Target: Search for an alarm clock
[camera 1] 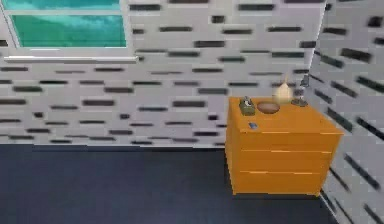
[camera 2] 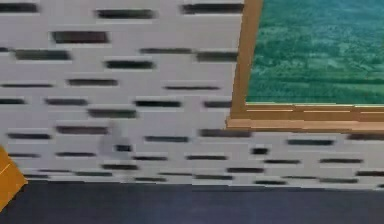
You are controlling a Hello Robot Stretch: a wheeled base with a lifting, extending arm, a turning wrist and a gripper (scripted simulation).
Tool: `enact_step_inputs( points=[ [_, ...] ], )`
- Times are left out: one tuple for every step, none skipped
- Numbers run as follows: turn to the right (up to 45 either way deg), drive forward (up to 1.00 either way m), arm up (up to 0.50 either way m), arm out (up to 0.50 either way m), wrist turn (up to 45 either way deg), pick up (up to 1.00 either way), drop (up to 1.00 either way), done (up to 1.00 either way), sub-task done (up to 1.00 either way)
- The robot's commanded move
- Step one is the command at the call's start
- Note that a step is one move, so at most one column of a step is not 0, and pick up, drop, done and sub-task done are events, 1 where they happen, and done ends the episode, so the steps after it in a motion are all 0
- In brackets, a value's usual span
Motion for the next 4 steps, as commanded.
enact_step_inputs(
  points=[
    [-45.0,0.0,0.0,0.0,0.0,0.0,0.0,0.0,0.0],
    [-39.0,0.0,0.0,0.0,0.0,0.0,0.0,0.0,0.0],
    [0.0,1.0,0.0,0.0,0.0,0.0,0.0,0.0,0.0],
    [-36.0,0.0,0.0,0.0,0.0,0.0,0.0,0.0,0.0]
  ],
)
